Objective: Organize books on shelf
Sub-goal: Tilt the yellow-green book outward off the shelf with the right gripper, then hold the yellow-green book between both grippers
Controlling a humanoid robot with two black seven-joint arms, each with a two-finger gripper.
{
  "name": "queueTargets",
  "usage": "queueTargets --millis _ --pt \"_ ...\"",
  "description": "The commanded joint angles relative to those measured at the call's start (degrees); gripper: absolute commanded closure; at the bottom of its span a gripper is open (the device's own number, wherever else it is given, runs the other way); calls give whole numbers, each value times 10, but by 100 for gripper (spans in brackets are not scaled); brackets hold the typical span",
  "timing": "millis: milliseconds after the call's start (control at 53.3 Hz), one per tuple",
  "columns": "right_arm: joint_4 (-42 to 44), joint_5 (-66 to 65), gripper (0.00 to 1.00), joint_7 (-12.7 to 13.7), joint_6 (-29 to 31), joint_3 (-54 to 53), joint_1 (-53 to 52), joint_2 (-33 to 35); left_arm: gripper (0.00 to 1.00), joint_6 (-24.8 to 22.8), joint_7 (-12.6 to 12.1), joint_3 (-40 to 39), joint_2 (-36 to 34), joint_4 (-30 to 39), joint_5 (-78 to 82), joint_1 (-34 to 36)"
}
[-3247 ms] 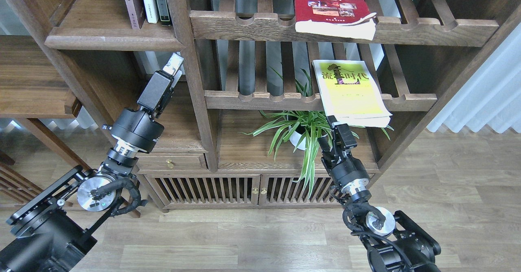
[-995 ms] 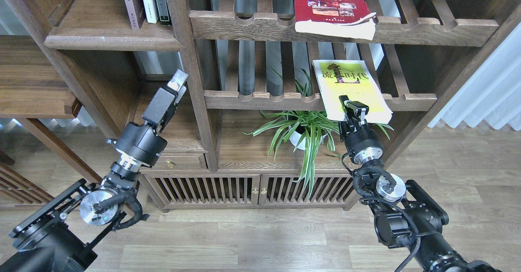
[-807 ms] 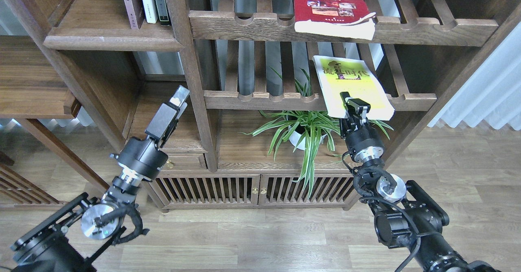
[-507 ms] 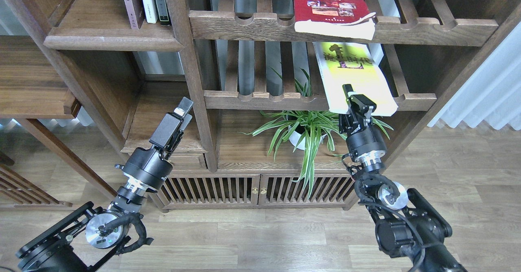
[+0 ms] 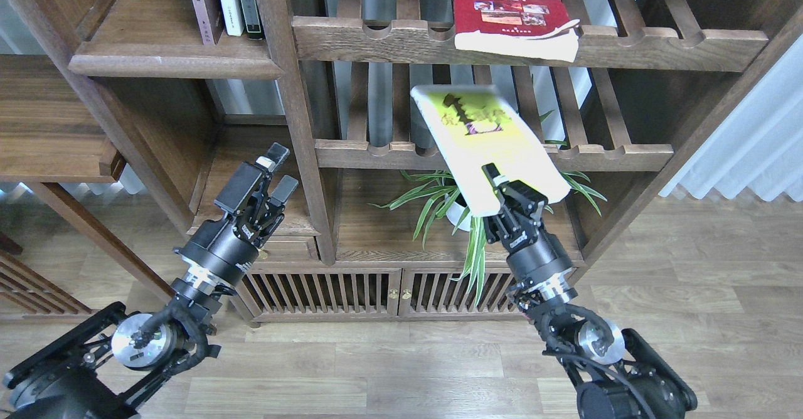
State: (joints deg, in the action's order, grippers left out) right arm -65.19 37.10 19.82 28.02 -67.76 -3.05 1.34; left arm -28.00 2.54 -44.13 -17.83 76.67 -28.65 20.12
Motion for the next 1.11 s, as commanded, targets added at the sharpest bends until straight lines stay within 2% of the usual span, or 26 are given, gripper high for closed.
queueTargets --millis 0,282,488,657,1089 --pt "-28 5 95 13 0 32 16 1 2 0 -15 20 -13 0 -12 1" --pt "-29 2 95 15 0 108 19 4 3 0 -17 26 -16 4 -12 12" --pt "-28 2 95 15 0 112 19 3 3 0 -39 43 -21 6 -12 16" --pt "-28 0 95 15 0 125 15 2 3 0 -39 66 -19 4 -11 14" --pt "-25 -48 95 14 0 158 9 -7 6 0 -39 67 -15 -1 -6 23"
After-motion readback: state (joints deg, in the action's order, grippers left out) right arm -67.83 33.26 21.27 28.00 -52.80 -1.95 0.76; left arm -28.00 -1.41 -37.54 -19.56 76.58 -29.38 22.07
